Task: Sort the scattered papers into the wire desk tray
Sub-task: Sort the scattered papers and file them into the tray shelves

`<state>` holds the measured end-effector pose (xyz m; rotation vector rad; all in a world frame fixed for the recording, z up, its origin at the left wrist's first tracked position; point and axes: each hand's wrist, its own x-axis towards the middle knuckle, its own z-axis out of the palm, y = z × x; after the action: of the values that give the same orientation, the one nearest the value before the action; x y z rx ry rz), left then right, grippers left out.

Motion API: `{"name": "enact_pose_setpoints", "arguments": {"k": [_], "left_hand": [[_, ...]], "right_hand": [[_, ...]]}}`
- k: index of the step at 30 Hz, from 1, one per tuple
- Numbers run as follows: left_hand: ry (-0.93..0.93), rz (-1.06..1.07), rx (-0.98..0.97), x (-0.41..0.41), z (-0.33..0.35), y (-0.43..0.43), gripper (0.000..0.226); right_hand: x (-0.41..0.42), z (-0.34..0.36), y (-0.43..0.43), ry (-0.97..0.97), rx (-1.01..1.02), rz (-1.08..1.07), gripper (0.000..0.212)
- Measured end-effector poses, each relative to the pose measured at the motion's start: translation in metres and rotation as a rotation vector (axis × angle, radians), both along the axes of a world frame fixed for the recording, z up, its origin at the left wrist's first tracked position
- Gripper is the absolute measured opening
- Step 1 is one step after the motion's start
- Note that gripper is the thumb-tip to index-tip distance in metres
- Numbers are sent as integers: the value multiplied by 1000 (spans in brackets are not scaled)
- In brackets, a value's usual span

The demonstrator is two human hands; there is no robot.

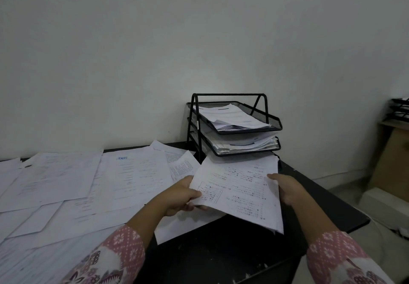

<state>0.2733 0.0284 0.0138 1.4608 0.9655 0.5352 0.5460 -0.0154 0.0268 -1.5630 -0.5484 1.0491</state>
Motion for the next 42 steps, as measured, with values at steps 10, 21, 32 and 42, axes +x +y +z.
{"name": "enact_pose_setpoints", "arguments": {"k": [10,21,32,42], "left_hand": [[-74,89,-10,36,-1,1,34],[-161,265,-13,38,-7,7,36],[-212,342,-37,81,-2,11,31],[363,260,675,74,-24,27,51]], "right_hand": [[21,2,-8,-46,24,88,15],[11,0,7,83,76,66,24],[-9,-17,12,385,339,-53,35],[-10,-15,41,129,291,-133,12]]}}
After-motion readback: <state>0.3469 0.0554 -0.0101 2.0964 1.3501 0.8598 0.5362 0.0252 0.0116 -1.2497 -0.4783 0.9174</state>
